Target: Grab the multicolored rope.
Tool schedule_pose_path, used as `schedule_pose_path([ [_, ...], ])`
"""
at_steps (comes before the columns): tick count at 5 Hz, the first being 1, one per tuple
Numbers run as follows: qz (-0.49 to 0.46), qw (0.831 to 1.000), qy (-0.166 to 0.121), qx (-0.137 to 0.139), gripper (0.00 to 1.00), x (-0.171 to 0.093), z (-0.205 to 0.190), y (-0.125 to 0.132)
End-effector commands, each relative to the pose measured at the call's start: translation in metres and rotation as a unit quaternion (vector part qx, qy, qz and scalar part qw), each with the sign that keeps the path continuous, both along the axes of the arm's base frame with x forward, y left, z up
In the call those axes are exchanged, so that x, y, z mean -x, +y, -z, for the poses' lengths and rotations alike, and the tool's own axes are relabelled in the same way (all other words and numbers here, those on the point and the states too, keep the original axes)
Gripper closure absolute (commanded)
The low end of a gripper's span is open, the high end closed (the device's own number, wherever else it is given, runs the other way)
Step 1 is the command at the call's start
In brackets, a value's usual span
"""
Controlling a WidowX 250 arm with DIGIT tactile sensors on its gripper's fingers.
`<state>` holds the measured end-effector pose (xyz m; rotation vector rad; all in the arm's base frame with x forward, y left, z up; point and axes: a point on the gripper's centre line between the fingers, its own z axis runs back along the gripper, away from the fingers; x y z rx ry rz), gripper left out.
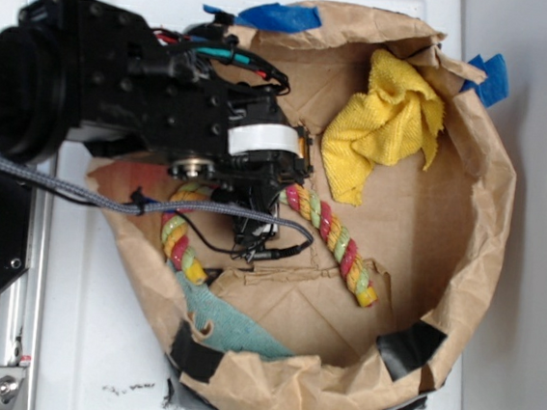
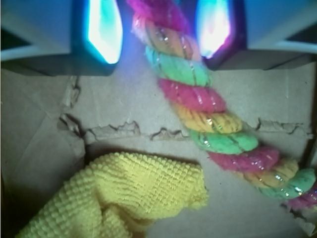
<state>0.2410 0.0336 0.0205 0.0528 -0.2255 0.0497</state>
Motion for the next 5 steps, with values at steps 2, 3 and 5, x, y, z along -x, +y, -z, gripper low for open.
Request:
schedule_pose_path([
  [2,-0.002,1.0,-0.003,0.005,1.0,-0.001,-0.019,0.007],
  [3,-0.009,1.0,-0.015,0.005,1.0,0.003,-0.057,0.007],
  [5,-0.029,0.999,-0.007,0.018,1.0,0.007,-0.137,0.006],
])
